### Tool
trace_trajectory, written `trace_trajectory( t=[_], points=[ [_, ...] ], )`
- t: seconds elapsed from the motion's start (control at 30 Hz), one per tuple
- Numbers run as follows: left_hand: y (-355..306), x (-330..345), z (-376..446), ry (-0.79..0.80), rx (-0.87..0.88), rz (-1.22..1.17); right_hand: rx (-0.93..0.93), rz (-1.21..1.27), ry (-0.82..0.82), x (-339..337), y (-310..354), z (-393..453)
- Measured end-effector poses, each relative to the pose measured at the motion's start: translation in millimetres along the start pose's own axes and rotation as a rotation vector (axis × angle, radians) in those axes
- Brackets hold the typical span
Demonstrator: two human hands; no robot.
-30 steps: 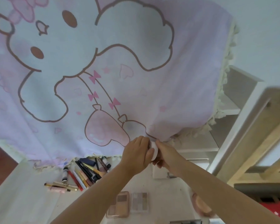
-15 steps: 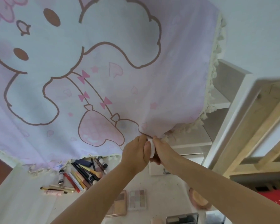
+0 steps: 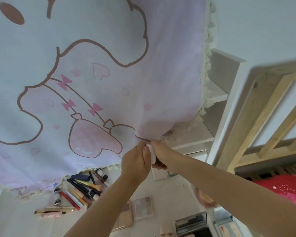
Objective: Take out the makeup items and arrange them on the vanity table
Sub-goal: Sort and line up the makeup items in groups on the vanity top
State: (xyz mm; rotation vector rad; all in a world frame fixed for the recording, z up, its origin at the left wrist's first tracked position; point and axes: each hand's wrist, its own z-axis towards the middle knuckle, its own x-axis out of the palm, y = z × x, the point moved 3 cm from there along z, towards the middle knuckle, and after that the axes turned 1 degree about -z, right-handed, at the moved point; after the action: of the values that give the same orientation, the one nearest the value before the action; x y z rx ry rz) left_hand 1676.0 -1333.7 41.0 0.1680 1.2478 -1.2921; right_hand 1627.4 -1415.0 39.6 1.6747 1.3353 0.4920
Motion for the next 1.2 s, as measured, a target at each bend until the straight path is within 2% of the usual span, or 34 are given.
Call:
trace_trajectory(
  t=[0.23, 0.43, 0.53, 0.67, 0.77, 0.93, 1.07, 1.13, 1.2],
  points=[
    [1, 6, -5, 0.031, -0.065, -0.103, 0.042, -0.037, -0.039, 2, -4, -3],
    [1, 16, -4, 0.104, -0.279, -0.242, 0.025, -0.139, -0.059, -2, -8, -2],
    [6, 23, -3, 0.179, -0.420, -0.335, -0.034, -0.178, -0.040, -6, -14, -4],
    [15, 32, -10, 0.263, -0.584, -0.447, -0.202, -0.298, 0.005, -7, -25, -4],
    [21, 38, -15, 0.293, -0.706, -0.544, -0.218, -0.204, 0.028, -10, -34, -4],
    [37, 46, -28, 0.346, -1.023, -0.825, -0.133, 0.034, -0.087, -26, -58, 6],
    [45, 61, -56, 0.424, -1.192, -1.020, -0.046, 0.227, 0.014, -39, -100, 9],
    [48, 75, -76, 0.487, -1.302, -1.060, -0.044, 0.153, 0.010, -46, -123, 13],
    [50, 94, -92, 0.532, -1.409, -1.092, -0.025, -0.152, -0.008, -52, -144, 19]
  ],
)
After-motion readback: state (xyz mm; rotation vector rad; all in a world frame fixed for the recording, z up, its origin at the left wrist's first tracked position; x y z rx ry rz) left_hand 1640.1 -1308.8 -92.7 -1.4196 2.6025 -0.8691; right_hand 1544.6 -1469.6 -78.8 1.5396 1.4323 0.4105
